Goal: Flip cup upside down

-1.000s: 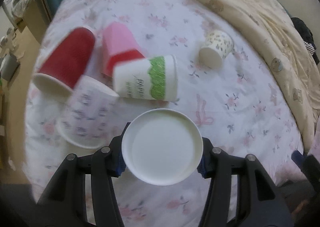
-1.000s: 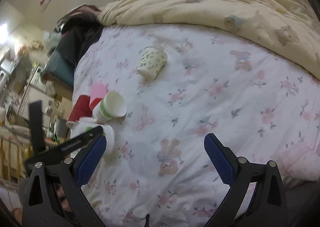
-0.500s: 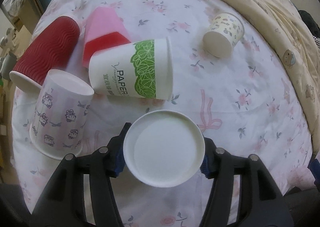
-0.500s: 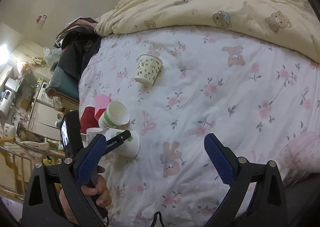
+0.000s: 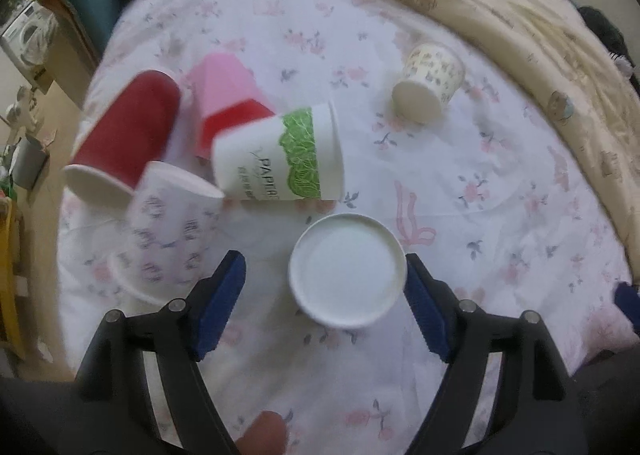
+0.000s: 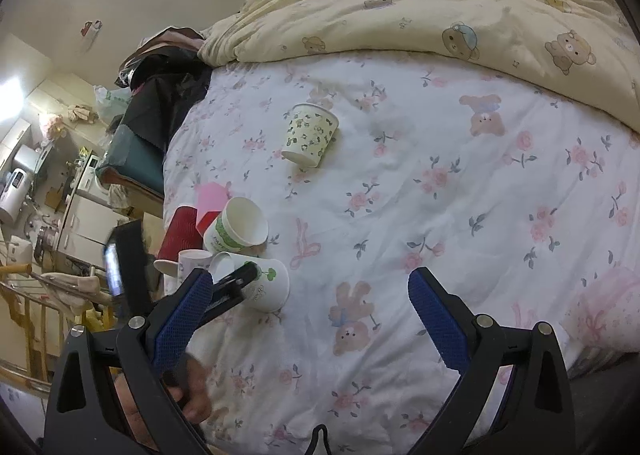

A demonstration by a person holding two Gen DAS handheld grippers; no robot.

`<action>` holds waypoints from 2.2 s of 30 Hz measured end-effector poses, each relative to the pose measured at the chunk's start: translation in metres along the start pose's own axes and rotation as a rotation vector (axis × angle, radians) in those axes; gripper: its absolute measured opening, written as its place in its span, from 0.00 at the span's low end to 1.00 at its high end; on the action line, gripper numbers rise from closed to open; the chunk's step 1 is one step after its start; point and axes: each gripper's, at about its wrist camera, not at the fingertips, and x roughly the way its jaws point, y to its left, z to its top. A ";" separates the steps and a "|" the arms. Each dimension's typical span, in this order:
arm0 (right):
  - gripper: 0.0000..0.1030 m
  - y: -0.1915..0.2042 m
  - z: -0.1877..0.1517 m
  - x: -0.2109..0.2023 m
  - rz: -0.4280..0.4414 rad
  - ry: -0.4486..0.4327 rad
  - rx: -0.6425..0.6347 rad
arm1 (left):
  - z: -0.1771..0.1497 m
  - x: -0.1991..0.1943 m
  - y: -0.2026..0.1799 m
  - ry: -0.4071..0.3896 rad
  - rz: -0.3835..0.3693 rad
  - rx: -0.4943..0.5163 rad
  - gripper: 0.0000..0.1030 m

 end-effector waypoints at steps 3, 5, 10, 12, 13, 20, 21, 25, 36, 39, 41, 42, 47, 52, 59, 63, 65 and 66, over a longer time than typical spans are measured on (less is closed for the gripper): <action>0.98 0.006 -0.001 0.001 0.001 -0.002 -0.026 | -0.003 -0.031 0.009 -0.053 -0.003 0.006 0.79; 0.98 0.019 -0.003 -0.001 -0.006 -0.024 -0.099 | -0.008 -0.057 0.018 -0.103 -0.023 0.008 0.84; 0.98 0.047 -0.016 -0.011 -0.014 -0.087 -0.238 | -0.028 -0.115 0.045 -0.257 0.003 0.017 0.89; 0.98 0.052 -0.021 -0.013 -0.019 -0.094 -0.263 | -0.038 -0.129 0.057 -0.296 0.000 0.000 0.98; 0.98 0.056 -0.025 -0.014 -0.015 -0.097 -0.279 | -0.044 -0.135 0.063 -0.308 -0.006 -0.013 0.98; 0.97 0.082 -0.063 -0.019 -0.068 -0.139 -0.417 | -0.084 -0.146 0.084 -0.323 -0.004 -0.061 0.99; 0.97 0.084 -0.067 -0.018 -0.077 -0.137 -0.427 | -0.089 -0.146 0.084 -0.337 0.004 -0.052 0.99; 0.98 0.084 -0.085 -0.010 -0.128 -0.153 -0.421 | -0.101 -0.139 0.078 -0.388 0.043 -0.019 0.99; 0.98 0.085 -0.082 0.002 -0.147 -0.158 -0.421 | -0.099 -0.122 0.079 -0.333 0.014 -0.062 0.99; 0.98 0.084 -0.081 0.000 -0.148 -0.166 -0.415 | -0.098 -0.120 0.080 -0.326 0.012 -0.067 0.99; 0.98 0.085 -0.081 0.000 -0.147 -0.167 -0.415 | -0.098 -0.121 0.081 -0.328 0.013 -0.075 0.99; 0.97 0.085 -0.081 0.000 -0.144 -0.164 -0.414 | -0.097 -0.121 0.081 -0.331 0.017 -0.076 0.99; 0.98 0.087 -0.081 0.000 -0.141 -0.163 -0.420 | -0.097 -0.121 0.081 -0.334 0.036 -0.075 0.99; 0.98 0.089 -0.082 0.000 -0.139 -0.167 -0.427 | -0.096 -0.119 0.081 -0.328 0.033 -0.079 0.99; 0.98 0.090 -0.083 0.000 -0.141 -0.167 -0.435 | -0.096 -0.119 0.082 -0.332 0.036 -0.079 0.99; 0.98 0.090 -0.083 0.000 -0.142 -0.166 -0.435 | -0.095 -0.119 0.082 -0.331 0.031 -0.082 0.99; 0.98 0.090 -0.084 0.000 -0.142 -0.166 -0.433 | -0.095 -0.119 0.082 -0.331 0.031 -0.083 0.99; 0.98 0.090 -0.084 0.000 -0.143 -0.165 -0.433 | -0.095 -0.119 0.082 -0.331 0.029 -0.083 0.99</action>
